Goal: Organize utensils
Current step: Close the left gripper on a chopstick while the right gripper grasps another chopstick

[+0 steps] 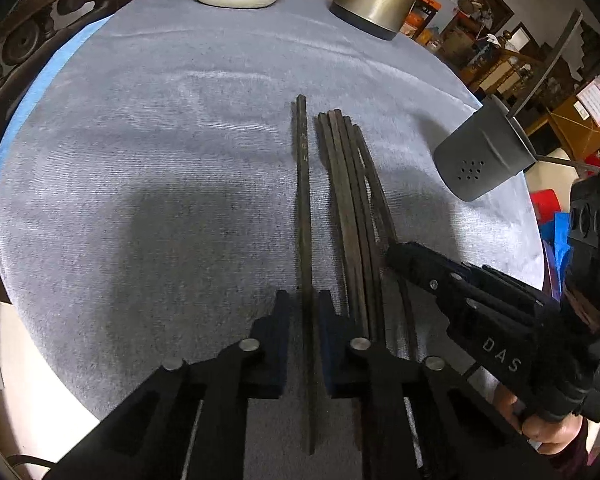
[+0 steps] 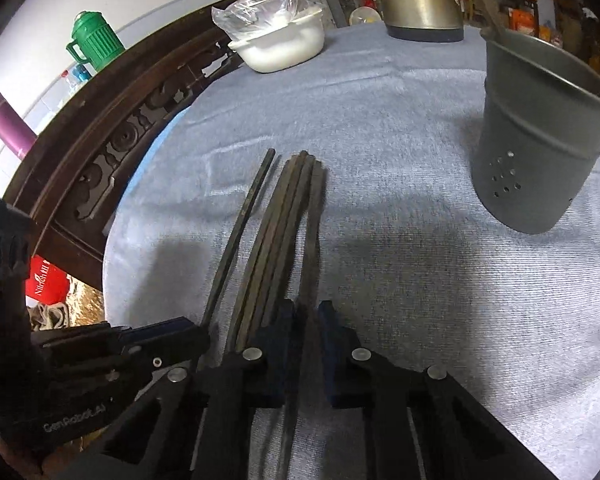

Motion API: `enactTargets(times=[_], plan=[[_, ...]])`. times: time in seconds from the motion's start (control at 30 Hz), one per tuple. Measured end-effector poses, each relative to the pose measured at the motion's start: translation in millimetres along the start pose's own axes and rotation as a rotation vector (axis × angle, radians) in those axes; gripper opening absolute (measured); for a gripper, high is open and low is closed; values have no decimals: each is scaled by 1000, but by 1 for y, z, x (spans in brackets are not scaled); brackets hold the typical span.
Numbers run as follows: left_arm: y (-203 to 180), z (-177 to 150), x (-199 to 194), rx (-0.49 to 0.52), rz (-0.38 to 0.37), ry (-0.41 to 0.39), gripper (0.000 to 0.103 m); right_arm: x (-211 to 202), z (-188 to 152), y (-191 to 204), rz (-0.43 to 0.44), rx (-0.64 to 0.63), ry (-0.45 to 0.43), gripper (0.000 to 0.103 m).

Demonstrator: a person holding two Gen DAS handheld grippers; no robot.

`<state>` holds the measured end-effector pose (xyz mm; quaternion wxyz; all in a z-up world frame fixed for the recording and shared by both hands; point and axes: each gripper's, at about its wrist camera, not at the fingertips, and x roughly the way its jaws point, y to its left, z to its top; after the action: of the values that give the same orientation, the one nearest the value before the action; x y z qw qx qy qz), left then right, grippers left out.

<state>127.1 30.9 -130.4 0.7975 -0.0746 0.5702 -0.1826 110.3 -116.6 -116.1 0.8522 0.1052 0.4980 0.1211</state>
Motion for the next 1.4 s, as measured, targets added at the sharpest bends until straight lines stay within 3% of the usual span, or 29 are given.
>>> enactTargets(times=[0.23,0.53,0.7,0.83,0.93,0.97,1.07,1.1,1.17,1.23,1.4], plan=[[11,2,2,-43,-40,-6,7,-6,-6,-13,-40,49,-7,8],[28,-16,-10,-101,-75,-5,6,-22,-16,-43,-52,232,-12,8],[24,-34,-24,-90,-64,33,6,-28,-21,-45,-48,225,20,11],[25,-26,-30,-86,-58,50,7,-26,-14,-51,-11,222,59,12],[27,-11,-37,-66,-32,25,17,-26,-4,-52,-27,209,40,20],[28,-5,-37,-61,-27,20,24,-26,-2,-52,-36,201,32,27],[30,13,-30,-57,-9,24,24,-22,9,-49,-54,174,5,51],[29,18,-28,-54,-11,26,24,-21,11,-47,-60,166,-9,52],[25,28,-20,-41,-15,39,24,-17,18,-43,-103,136,-24,50],[23,36,-11,-34,-15,57,24,-11,25,-42,-126,124,-12,35],[23,50,-7,-20,-28,74,24,-3,39,-36,-190,93,5,29]])
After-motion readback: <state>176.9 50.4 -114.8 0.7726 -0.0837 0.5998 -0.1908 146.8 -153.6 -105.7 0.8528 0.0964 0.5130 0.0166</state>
